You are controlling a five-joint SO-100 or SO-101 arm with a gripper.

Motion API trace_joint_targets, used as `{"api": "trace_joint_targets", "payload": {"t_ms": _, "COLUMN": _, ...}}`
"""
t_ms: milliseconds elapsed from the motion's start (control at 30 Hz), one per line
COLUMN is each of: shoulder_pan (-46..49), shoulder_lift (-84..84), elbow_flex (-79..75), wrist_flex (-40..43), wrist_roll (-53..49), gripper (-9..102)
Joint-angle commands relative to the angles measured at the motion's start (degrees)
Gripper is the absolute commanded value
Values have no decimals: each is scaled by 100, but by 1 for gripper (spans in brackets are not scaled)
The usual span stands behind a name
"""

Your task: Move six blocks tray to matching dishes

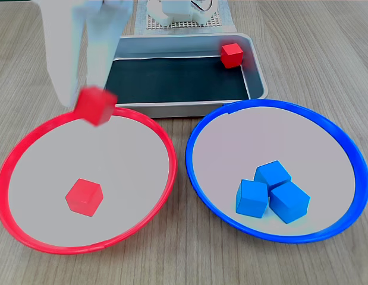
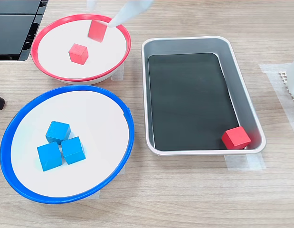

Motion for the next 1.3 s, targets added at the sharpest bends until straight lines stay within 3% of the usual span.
{"api": "trace_joint_targets", "payload": {"t_ms": 0, "shoulder_pan": 167, "shoulder_lift": -105, "elbow_flex": -105, "wrist_flex": -62, "wrist_roll": -220, "gripper": 18}}
{"api": "trace_joint_targets", "payload": {"t_ms": 67, "shoulder_pan": 202, "shoulder_lift": -167, "elbow_flex": -88, "wrist_flex": -35, "wrist_roll": -308, "gripper": 17}}
{"api": "trace_joint_targets", "payload": {"t_ms": 167, "shoulder_pan": 18, "shoulder_lift": 35, "elbow_flex": -35, "wrist_flex": 501, "wrist_roll": -1187, "gripper": 1}}
{"api": "trace_joint_targets", "payload": {"t_ms": 300, "shoulder_pan": -563, "shoulder_lift": 809, "elbow_flex": 431, "wrist_flex": 2197, "wrist_roll": -3006, "gripper": 0}}
{"api": "trace_joint_targets", "payload": {"t_ms": 400, "shoulder_pan": -949, "shoulder_lift": 1503, "elbow_flex": 1143, "wrist_flex": 2821, "wrist_roll": -3621, "gripper": 2}}
{"api": "trace_joint_targets", "payload": {"t_ms": 567, "shoulder_pan": -1459, "shoulder_lift": 2435, "elbow_flex": 2681, "wrist_flex": 2865, "wrist_roll": -3384, "gripper": 7}}
{"api": "trace_joint_targets", "payload": {"t_ms": 767, "shoulder_pan": -2039, "shoulder_lift": 2795, "elbow_flex": 3647, "wrist_flex": 3094, "wrist_roll": -2417, "gripper": 17}}
{"api": "trace_joint_targets", "payload": {"t_ms": 1267, "shoulder_pan": -2971, "shoulder_lift": 2540, "elbow_flex": 3595, "wrist_flex": 2373, "wrist_roll": -2399, "gripper": 17}}
